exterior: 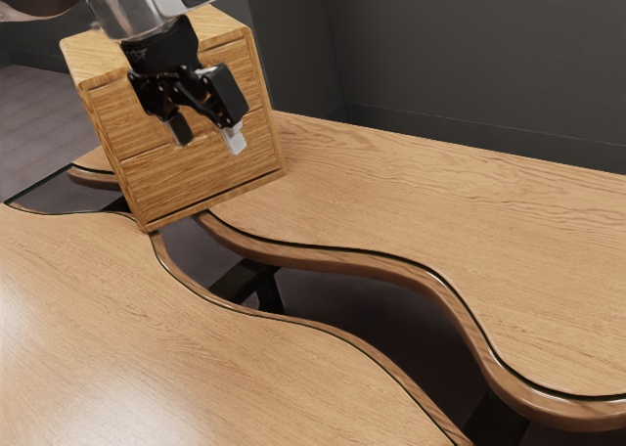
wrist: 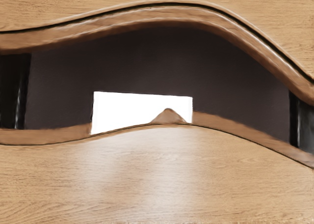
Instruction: Pull the drawer handle with one arm to open the drawer
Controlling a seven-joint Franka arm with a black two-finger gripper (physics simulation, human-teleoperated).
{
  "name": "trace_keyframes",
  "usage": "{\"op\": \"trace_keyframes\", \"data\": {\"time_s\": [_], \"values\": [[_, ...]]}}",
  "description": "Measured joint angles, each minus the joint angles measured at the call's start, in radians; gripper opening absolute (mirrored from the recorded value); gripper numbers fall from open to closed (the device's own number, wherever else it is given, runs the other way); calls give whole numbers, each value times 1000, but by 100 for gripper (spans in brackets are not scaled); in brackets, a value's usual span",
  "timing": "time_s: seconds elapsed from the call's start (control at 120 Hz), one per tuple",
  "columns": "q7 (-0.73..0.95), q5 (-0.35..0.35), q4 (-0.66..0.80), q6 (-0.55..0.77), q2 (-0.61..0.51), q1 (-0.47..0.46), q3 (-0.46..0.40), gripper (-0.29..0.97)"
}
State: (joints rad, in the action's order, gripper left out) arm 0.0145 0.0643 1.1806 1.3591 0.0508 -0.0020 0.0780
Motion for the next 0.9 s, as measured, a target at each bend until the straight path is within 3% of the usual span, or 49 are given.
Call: {"op": "trace_keyframes", "data": {"time_s": [0.192,0.342,0.517,0.717,0.825,0.9], "values": [[1,-74,6,-17,15,-78,8,68],[62,-283,5,67,37,-39,12,68],[240,-430,29,266,109,-25,97,68],[407,-511,35,525,220,64,99,68],[465,-531,71,660,218,168,73,68],[500,-536,123,754,193,189,22,68]]}}
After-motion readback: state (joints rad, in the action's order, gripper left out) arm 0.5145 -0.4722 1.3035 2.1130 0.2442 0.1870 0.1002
